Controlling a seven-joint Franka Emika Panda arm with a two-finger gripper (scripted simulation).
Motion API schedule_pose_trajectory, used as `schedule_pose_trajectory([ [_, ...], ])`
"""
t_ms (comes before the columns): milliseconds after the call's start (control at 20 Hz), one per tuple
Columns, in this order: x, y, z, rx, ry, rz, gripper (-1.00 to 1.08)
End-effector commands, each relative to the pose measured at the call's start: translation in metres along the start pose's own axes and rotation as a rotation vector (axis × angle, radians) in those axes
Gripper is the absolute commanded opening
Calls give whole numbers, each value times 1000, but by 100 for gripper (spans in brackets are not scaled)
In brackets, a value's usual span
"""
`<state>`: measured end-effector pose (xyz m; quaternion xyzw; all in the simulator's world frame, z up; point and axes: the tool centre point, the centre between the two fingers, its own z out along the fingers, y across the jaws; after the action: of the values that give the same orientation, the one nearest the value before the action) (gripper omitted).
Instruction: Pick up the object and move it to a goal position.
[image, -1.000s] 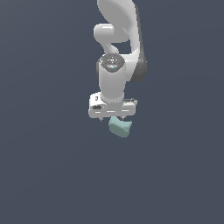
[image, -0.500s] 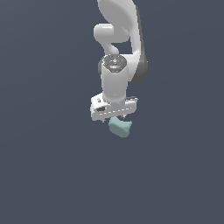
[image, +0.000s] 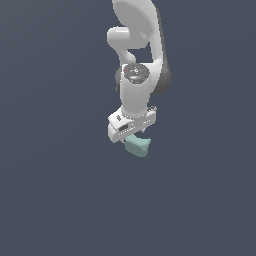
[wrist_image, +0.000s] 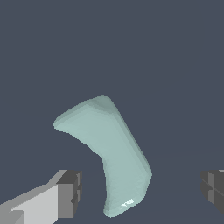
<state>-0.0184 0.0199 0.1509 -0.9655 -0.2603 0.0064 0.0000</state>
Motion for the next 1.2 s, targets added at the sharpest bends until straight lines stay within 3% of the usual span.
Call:
schedule_pose_trajectory([
  [0,1,-4,1,-1,1,-75,100],
  [600,3,-19,7,-4,8,-396,100],
  [1150,4,-25,9,-6,11,-520,100],
])
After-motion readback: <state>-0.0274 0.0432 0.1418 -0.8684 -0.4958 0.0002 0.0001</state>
